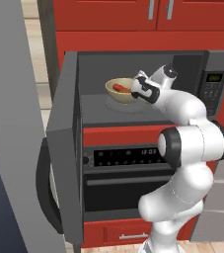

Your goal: Place the bowl containing the carrot and potato in the microwave. Close the microwave door and press the start button to microwave the meal.

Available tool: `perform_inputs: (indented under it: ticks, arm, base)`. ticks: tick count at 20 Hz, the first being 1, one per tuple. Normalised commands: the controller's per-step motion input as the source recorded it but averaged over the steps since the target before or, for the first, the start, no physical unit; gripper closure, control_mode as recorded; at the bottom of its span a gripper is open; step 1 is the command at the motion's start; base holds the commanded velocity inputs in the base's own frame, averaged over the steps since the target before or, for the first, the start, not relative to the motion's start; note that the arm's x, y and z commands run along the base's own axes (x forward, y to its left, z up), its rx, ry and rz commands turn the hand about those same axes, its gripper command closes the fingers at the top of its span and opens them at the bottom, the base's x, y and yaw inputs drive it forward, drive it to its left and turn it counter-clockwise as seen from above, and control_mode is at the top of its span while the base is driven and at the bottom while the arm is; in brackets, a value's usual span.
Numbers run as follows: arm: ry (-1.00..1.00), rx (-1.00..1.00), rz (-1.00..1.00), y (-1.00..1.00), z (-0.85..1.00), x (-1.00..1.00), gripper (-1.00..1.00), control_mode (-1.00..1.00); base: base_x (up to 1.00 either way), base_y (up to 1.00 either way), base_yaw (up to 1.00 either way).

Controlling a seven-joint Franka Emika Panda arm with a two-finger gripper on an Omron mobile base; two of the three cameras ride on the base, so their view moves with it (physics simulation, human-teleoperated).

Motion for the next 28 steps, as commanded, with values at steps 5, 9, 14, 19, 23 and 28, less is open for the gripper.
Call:
perform_inputs:
  ticks: [5, 9, 14, 19, 23, 28]
  arm:
    - [-0.13, 0.0, 0.01, 0.0, 0.06, -0.65, -1.0, -1.0]
    - [-0.03, 0.0, 0.04, 0.0, 0.59, -0.68, -1.0, -1.0]
    - [0.15, -0.16, 0.18, 0.0, 0.58, -0.91, -1.0, -1.0]
    - [0.26, -0.42, 0.32, 0.0, 0.32, -1.0, -1.0, -1.0]
    - [0.24, -0.51, 0.41, 0.0, 0.11, -1.0, -1.0, -1.0]
    - [0.12, -0.47, 0.45, 0.15, 0.03, -1.0, -1.0, -1.0]
  base:
    - [0.0, 0.0, 0.0]
    - [0.0, 0.0, 0.0]
    - [0.0, 0.0, 0.0]
    - [0.0, 0.0, 0.0]
    - [0.0, 0.0, 0.0]
    - [0.0, 0.0, 0.0]
